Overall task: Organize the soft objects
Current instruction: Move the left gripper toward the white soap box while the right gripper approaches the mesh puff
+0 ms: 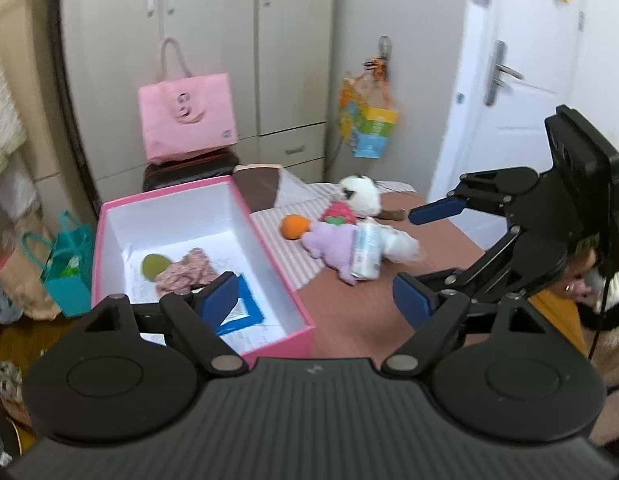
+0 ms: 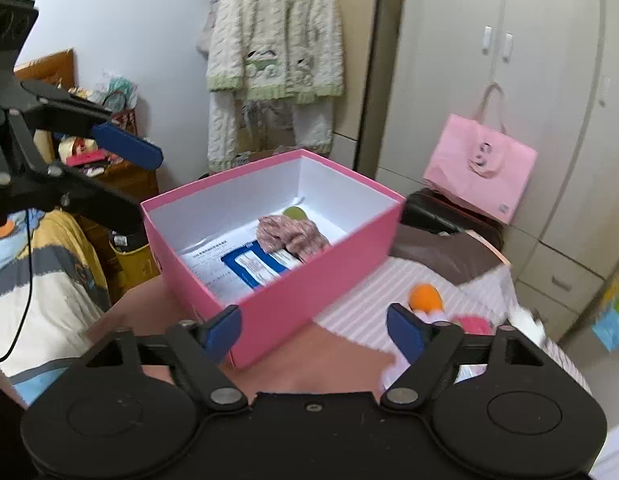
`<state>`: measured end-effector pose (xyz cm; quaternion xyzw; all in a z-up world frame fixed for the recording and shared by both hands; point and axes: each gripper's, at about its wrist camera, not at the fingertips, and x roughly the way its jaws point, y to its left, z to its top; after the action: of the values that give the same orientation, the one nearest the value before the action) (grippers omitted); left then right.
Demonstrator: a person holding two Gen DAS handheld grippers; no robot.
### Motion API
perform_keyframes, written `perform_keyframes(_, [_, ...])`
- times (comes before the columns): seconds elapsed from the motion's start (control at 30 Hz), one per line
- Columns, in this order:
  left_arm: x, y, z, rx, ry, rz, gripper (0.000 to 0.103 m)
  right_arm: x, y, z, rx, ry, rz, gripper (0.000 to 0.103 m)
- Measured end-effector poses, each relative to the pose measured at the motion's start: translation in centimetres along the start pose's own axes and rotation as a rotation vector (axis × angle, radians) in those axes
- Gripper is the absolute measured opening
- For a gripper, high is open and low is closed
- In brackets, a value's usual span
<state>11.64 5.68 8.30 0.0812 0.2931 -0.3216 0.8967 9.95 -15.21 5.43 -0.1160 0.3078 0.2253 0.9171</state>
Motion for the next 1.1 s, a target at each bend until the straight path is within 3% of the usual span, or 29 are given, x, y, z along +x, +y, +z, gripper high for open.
perform_keyframes(0.27, [0.7, -4.0, -1.0, 0.068, 0.003, -0.060, 0.087, -4.4, -2.1, -4.5, 0.064, 0.002, -0.077, 0.087])
perform_keyframes(0.47, [3.5, -5.8, -1.3, 0.063, 0.052, -0.104, 0.087, -5.0, -3.9, -7.3, 0.107, -0.003, -0.103, 0.087])
perform_keyframes(0.6, [5.8, -6.7, -1.8, 0.044, 0.068, -0.094, 0.085, -4.3, -5.3, -8.8, 0.128, 0.006, -0.106, 0.087])
perform_keyframes(0.83, [9.4, -8.8, -2.5, 0.115, 0.055, -0.036, 0.085, -1.2, -7.4, -10.9, 0.104, 0.028, -0.125, 0.087])
perform_keyframes(1.1, [14.7, -9.6, -1.5, 0.071, 0.091, -0.062, 0.084, 2.5, -10.4, -12.6, 0.092, -0.028, -0.120, 0.087])
